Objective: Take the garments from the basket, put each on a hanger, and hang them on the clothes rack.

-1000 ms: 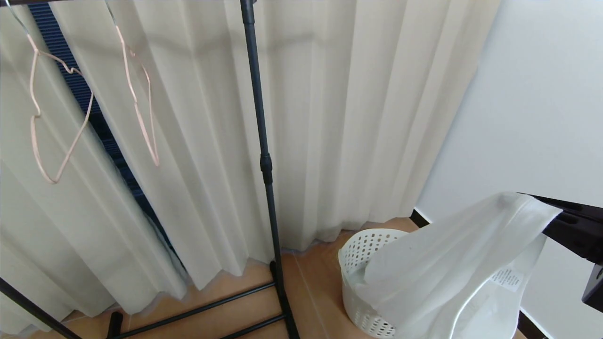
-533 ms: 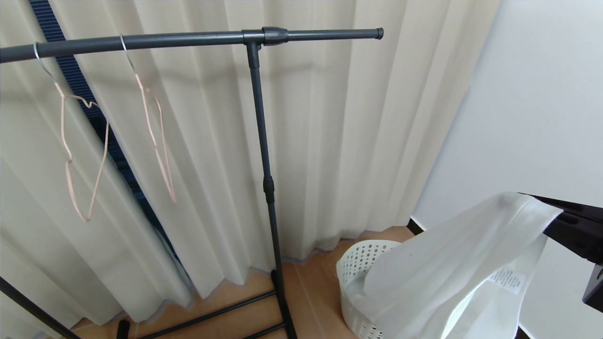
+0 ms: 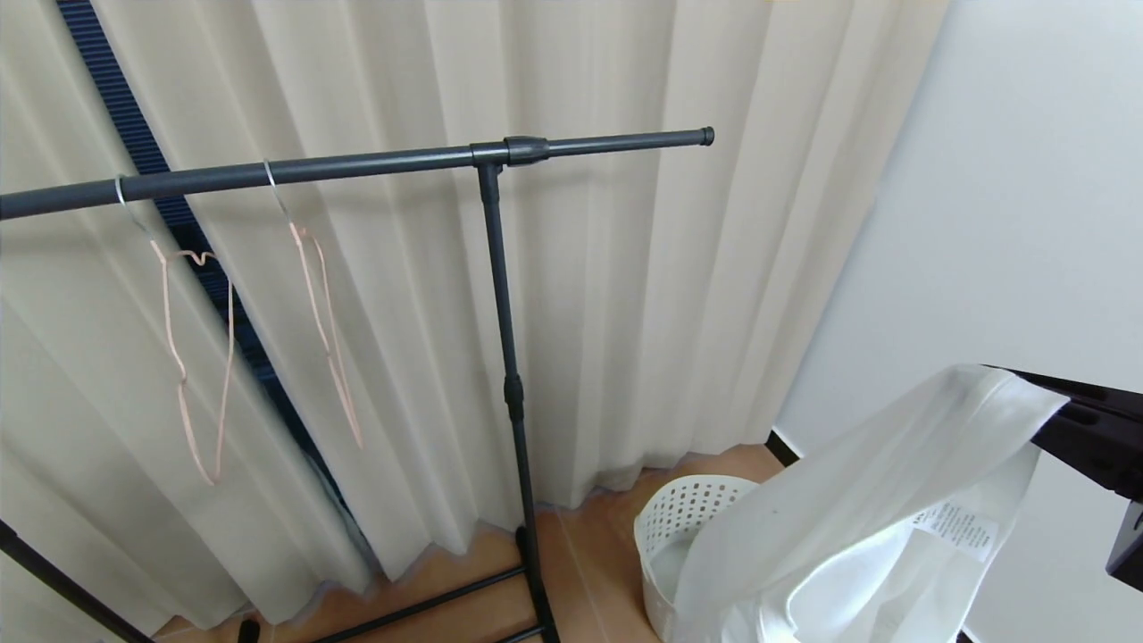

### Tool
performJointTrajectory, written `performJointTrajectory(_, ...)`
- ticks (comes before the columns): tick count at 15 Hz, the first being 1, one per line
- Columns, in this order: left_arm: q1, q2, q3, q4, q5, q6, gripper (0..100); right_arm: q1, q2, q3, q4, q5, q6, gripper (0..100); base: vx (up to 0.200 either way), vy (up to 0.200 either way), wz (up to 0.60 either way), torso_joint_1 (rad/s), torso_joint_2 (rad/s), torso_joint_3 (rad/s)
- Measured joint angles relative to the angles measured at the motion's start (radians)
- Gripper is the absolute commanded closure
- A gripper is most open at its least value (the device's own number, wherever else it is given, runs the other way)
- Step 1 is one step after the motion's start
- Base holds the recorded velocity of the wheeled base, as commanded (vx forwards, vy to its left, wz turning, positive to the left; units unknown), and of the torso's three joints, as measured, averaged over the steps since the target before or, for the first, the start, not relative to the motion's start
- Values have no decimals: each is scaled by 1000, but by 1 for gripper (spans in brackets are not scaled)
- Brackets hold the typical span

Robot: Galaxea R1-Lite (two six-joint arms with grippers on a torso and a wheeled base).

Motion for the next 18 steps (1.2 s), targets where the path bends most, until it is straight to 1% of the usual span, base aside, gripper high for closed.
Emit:
performJointTrajectory(4,0,0,0,0,0,0,0,0,-1,0,0,0,0,100,0,0,0,203,-469,-269)
performJointTrajectory(13,0,0,0,0,0,1,0,0,0,0,0,0,1,100,0,0,0,166,-365,-202)
performJointTrajectory(16,0,0,0,0,1,0,0,-2,1,0,-1,0,0,100,0,0,0,28,-52,-29)
performJointTrajectory(18,0,0,0,0,1,0,0,-15,4,-1,-1,0,0,100,0,0,600,5,-12,-2)
